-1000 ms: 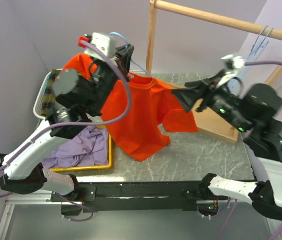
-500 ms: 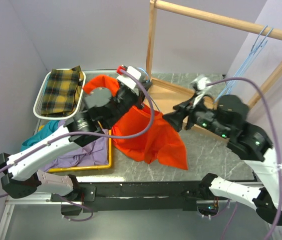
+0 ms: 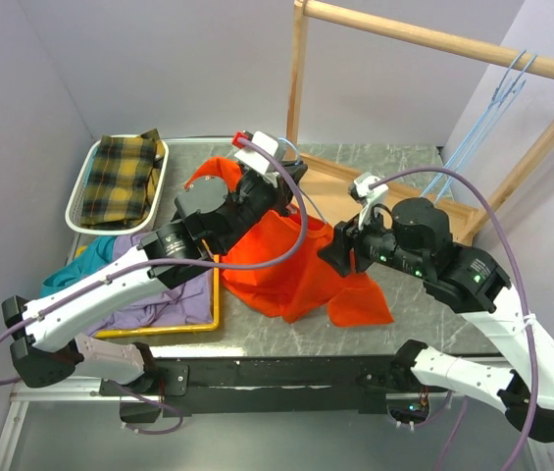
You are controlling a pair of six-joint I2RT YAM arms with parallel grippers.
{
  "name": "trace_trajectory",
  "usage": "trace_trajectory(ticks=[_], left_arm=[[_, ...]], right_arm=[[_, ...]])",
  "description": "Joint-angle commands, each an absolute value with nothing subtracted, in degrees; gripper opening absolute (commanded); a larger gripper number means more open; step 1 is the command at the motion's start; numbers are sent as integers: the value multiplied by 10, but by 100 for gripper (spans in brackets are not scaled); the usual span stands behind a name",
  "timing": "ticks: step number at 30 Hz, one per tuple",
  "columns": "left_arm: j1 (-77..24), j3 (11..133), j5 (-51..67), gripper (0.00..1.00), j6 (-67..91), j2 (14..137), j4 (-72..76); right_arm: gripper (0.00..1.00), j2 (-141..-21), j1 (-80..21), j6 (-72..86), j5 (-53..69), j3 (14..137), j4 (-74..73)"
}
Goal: Place the t-shirt on the hanger
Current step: Place the hanger at the clothesline.
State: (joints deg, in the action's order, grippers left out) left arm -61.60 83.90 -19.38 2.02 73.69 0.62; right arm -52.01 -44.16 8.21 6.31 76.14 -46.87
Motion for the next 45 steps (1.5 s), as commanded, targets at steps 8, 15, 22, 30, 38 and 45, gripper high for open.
trace_trajectory(ticks=[8, 15, 22, 30, 38, 45], left_arm=[[-618, 849, -205, 1, 39, 752, 67], [-618, 853, -217, 1, 38, 762, 80], [-618, 868, -235, 36, 40, 780, 72], [-618, 850, -267, 99, 42, 766, 73], [-618, 827, -279, 96, 75, 701, 47], [-617, 778, -329, 96, 83, 628, 63]], right_arm=[[47, -540, -469, 70, 15, 749, -505], [1, -549, -481, 71, 26, 744, -504], [0, -520, -482, 112, -12, 732, -463], [0, -497, -481, 159, -38, 722, -435], [0, -522, -480, 224, -113, 765, -484], [0, -519, -477, 281, -208, 794, -529]])
